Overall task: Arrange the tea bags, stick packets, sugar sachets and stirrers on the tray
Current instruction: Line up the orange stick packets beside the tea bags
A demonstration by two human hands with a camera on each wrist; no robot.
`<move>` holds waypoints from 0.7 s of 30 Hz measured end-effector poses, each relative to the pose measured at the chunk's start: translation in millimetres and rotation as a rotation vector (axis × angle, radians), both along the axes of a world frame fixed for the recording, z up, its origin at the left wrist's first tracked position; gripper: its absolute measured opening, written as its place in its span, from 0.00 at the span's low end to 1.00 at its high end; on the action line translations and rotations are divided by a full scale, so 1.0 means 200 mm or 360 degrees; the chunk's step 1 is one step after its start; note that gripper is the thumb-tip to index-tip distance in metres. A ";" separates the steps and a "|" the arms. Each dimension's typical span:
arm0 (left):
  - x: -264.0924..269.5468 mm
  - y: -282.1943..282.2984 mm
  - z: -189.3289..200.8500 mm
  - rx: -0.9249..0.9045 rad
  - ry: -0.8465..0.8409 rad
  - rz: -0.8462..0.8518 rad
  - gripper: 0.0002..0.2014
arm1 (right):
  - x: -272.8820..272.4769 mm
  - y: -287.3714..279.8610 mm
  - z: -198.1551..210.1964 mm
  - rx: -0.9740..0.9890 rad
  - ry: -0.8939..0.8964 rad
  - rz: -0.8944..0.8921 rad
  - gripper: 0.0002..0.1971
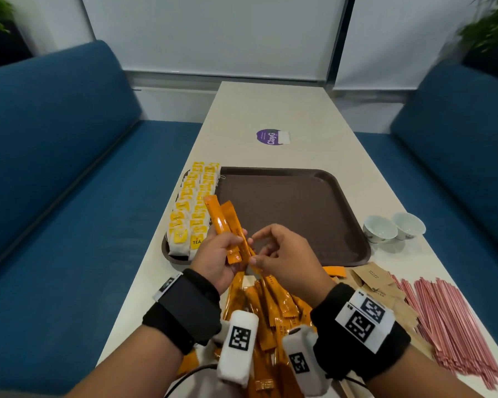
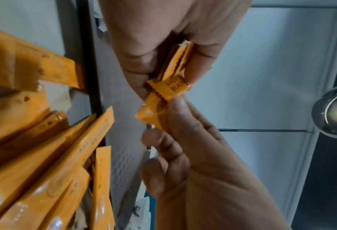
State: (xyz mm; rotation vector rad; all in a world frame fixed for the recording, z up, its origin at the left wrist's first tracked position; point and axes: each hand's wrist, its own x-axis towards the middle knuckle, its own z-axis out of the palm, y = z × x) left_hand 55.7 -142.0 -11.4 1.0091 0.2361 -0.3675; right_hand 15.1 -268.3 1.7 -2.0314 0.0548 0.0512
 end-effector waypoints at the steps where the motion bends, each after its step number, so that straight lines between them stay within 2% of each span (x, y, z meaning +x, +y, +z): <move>1: 0.00 0.00 0.01 0.0022 -0.0012 -0.0027 0.14 | 0.00 0.01 0.01 0.0037 -0.0019 -0.0001 0.12; 8: -0.03 0.05 0.05 0.0170 -0.0128 -0.0209 0.15 | -0.01 0.05 0.04 0.0048 -0.0102 0.0010 0.13; 13: -0.08 0.14 0.09 0.0387 -0.0224 -0.0418 0.14 | -0.01 0.10 0.10 0.0389 -0.0182 -0.0037 0.07; 16: -0.11 0.19 0.09 0.0526 -0.0312 -0.0545 0.16 | 0.01 0.17 0.12 0.0416 -0.0143 -0.0062 0.04; 19: -0.13 0.25 0.10 0.0562 -0.0384 -0.0532 0.12 | 0.03 0.24 0.13 0.0453 -0.0040 0.0015 0.06; 21: -0.14 0.30 0.10 0.0559 -0.0339 -0.0433 0.09 | 0.03 0.30 0.13 0.0486 -0.0031 0.0039 0.07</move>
